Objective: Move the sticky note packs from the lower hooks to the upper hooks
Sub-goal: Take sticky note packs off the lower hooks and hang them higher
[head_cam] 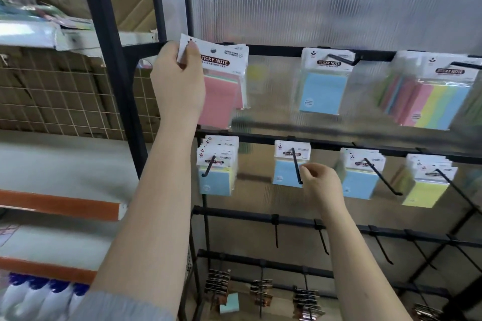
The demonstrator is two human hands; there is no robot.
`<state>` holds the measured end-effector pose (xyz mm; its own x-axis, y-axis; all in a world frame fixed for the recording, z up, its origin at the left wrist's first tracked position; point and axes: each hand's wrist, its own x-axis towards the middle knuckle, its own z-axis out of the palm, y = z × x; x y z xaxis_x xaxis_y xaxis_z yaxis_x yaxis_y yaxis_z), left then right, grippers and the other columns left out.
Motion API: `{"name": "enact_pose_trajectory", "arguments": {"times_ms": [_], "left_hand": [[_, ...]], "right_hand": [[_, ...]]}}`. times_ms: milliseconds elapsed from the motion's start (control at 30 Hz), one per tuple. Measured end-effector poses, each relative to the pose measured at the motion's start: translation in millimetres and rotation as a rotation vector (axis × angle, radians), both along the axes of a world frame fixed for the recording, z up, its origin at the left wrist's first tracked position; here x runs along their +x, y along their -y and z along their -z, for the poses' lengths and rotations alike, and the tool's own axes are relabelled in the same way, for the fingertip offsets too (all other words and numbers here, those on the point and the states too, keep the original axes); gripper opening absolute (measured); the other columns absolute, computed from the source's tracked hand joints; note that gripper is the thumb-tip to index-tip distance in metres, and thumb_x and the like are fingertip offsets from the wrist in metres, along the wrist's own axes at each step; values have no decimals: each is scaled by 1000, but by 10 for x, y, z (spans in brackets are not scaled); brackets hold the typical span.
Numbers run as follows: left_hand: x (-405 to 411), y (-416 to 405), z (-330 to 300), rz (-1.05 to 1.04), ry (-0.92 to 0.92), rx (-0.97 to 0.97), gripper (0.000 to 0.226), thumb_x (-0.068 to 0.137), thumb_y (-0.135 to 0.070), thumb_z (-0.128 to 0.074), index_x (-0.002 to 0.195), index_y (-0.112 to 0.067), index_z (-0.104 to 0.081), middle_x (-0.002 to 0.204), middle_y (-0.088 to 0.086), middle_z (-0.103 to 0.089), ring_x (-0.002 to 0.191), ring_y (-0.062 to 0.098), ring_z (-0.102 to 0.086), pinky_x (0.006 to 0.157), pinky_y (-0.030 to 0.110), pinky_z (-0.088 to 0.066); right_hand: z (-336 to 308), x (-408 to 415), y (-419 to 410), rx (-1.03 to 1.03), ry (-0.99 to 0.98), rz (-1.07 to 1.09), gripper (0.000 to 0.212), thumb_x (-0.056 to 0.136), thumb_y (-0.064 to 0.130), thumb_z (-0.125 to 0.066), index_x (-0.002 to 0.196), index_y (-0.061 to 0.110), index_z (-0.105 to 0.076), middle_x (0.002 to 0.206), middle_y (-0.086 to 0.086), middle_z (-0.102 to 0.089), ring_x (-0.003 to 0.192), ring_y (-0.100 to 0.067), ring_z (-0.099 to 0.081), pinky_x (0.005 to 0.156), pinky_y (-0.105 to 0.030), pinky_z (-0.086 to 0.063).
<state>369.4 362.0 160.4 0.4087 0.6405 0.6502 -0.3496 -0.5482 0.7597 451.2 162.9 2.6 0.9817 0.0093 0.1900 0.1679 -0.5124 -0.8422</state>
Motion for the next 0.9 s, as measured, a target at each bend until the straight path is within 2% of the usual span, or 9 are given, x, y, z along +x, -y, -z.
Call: {"name": "enact_pose_trajectory", "arguments": {"times_ms": [67,167,333,433,533,667,767,900], "left_hand": [[30,-17,-2,-15,28,-14,20,100,-21,-41,93,-6,-54,78,-11,-49,61,-8,-53,53,4,-39],[110,-72,15,-37,38,-17,18,100,-20,-42,86,-9,-47,71,-14,-45,58,-20,-49,55,3,-39],[226,-141,8,-60,56,-11,23,98,-22,-45,77,-15,-49,68,-13,-45,59,-4,-49,56,5,-38],[269,-184,1,-82,80,0,21,98,-24,-45,82,-12,-53,70,-15,-48,62,-9,-53,57,4,-40],[330,-202,36,-89,71,32,20,97,-22,-46,81,-12,-53,67,-14,-45,60,-17,-48,58,3,-37],[470,-246,96,-94,29,35,26,97,-23,-46,71,-18,-45,64,-13,-41,57,-5,-45,56,6,-34],[611,-299,115,-58,-4,11,16,95,-19,-49,80,-17,-52,72,-11,-49,65,2,-45,56,9,-34],[768,-314,122,10,-5,-55,10,93,-11,-53,83,-14,-52,75,-9,-52,65,1,-50,51,6,-37]], "right_hand": [[-14,74,-23,-3,-4,-4,27,96,18,-47,111,9,-67,96,-1,-68,71,-9,-55,54,-18,-36],[-30,177,-43,18,-20,4,28,96,21,-48,117,11,-64,109,-4,-68,81,-13,-58,58,-21,-42],[-20,304,-53,50,-67,34,29,96,22,-48,118,11,-63,109,-6,-67,89,-18,-60,59,-25,-46],[-19,367,-69,58,-80,48,28,96,23,-49,118,11,-63,109,-5,-67,91,-20,-61,71,-33,-52],[0,404,-88,59,-88,51,28,96,22,-49,118,11,-63,109,-5,-67,91,-20,-60,67,-29,-50],[44,442,-88,49,-75,75,29,95,21,-50,118,11,-63,111,-3,-67,88,-18,-61,64,-27,-46],[74,483,-87,53,-65,119,31,93,19,-50,122,11,-61,113,-4,-66,87,-17,-61,70,-29,-49],[119,536,-79,67,-68,155,35,93,19,-50,126,11,-56,118,-5,-65,90,-22,-64,76,-35,-53]]}}
